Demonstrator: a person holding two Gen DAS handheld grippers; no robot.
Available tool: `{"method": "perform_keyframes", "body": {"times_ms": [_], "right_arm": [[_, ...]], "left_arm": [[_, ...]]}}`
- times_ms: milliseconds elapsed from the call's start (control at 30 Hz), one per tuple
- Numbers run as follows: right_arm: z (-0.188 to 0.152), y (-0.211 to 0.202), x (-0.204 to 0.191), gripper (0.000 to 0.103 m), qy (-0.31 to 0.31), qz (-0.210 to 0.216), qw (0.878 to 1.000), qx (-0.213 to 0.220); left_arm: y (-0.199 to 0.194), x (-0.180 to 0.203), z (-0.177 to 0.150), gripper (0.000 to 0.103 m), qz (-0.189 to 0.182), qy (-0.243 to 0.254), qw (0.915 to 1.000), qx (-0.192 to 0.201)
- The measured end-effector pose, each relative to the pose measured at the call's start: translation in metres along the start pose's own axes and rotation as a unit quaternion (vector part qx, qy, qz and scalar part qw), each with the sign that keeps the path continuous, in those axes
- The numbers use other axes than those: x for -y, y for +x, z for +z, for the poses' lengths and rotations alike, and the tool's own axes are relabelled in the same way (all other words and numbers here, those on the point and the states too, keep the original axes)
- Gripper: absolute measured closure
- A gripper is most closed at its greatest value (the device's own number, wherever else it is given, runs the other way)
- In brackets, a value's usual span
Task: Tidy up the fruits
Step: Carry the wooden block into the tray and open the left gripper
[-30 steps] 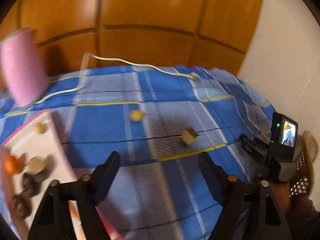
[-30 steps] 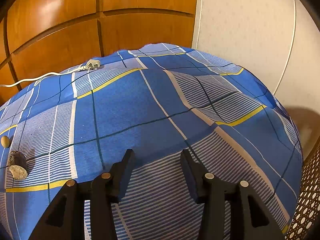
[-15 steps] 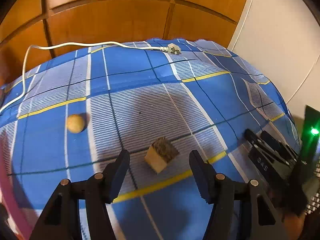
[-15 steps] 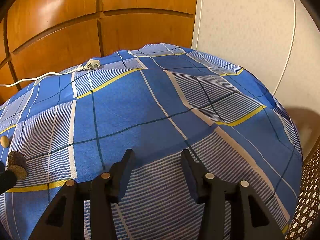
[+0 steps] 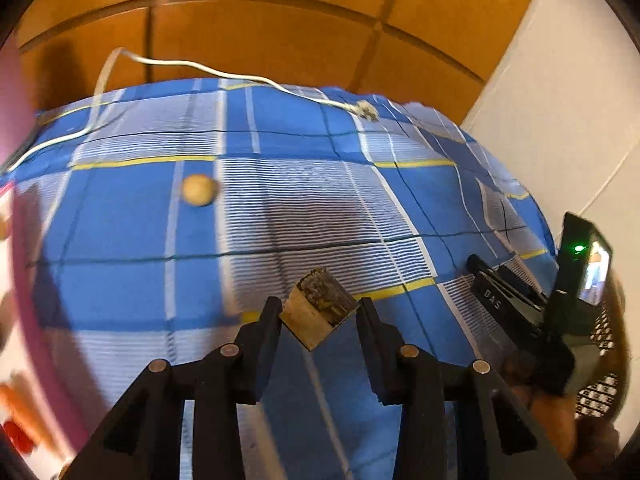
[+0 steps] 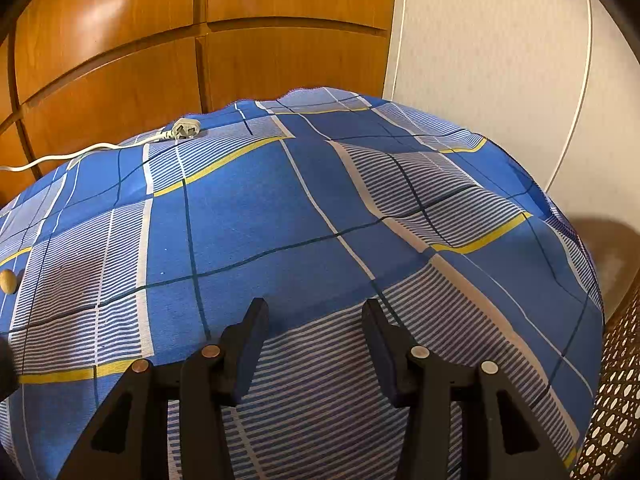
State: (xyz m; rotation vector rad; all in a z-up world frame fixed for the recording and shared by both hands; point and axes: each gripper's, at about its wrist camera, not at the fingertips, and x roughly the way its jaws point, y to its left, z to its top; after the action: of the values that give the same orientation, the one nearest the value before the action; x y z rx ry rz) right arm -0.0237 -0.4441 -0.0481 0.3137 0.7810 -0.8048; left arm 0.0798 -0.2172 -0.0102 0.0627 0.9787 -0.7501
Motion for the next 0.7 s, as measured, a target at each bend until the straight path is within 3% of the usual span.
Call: {"method": "perform_keyframes", "body": {"times_ms": [333,433,567,700], "right_arm": [[0.0,0.0,0.0,0.054,0.0,0.0,1.0,0.0],[0.0,0.0,0.0,0.054,0.0,-0.001,1.0,0.0],[0.0,-0.001,-0.001,0.054,-0.001,-0.001,1.0,0.0],[-0.001,-0.001,-0.001,0.054,-0.001,-0.001,1.0,0.0]], "left_arm": [[-0.078,-0.074,-0.016,0.064,0.049,-0.098,0.9913,0.073],[-0.103,-0.108,-0.017,0.064,0.079,-0.125,0.9841,0.099],[-0.128,-0.167,-0.021,0.064,0.115,-0.192,0.9667,0.124],[-0.134,-0.204,-0.022,0.064,0.158,-0.217,0.9547,0.128]]}}
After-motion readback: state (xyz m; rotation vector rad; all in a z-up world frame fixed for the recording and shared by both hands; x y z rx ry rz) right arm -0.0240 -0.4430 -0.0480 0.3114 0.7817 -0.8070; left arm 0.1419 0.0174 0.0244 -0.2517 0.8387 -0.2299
